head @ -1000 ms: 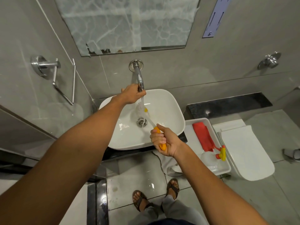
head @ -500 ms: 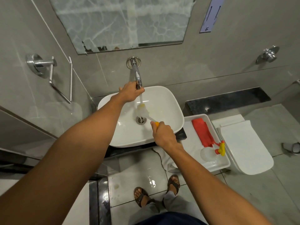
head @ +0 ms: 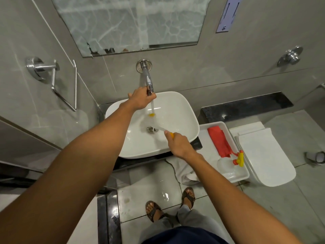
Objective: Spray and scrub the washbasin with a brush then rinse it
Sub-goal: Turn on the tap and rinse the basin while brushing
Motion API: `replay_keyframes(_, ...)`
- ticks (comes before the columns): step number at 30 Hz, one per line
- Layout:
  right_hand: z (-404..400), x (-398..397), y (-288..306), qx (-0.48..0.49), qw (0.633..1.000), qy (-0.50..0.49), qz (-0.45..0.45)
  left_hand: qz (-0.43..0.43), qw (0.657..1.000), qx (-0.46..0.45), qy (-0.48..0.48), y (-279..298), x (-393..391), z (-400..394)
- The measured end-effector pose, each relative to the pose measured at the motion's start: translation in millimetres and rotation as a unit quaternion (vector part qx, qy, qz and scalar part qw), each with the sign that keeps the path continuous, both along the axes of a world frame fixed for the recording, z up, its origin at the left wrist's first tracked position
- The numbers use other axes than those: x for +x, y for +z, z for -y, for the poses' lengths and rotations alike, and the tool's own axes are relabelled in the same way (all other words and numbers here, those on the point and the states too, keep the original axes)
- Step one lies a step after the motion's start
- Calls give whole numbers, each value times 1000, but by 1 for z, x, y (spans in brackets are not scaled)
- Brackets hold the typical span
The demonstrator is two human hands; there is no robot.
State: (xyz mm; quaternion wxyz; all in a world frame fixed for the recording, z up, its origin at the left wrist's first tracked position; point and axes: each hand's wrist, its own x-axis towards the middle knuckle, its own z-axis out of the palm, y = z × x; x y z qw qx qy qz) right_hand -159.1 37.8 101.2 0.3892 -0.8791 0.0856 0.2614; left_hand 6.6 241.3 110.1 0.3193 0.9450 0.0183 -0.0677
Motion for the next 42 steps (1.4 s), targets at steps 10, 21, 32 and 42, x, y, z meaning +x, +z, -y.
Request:
replay_keyframes(10, -5, -8, -7, 191, 962, -175, -91, 7, 1000, 8, 10, -1, -1, 1)
replay_keyframes(21, 16, 6, 3, 493, 757, -283, -323, -5, 1000, 16, 15, 1, -1, 2)
replay_keyframes(32, -7, -6, -12, -122, 986, -13, 112, -8, 1000, 5, 20, 7, -8, 3)
replay_keyframes(42, 14, 5, -3, 520, 751, -271, -305, -14, 974, -217, 61, 1, -23, -8)
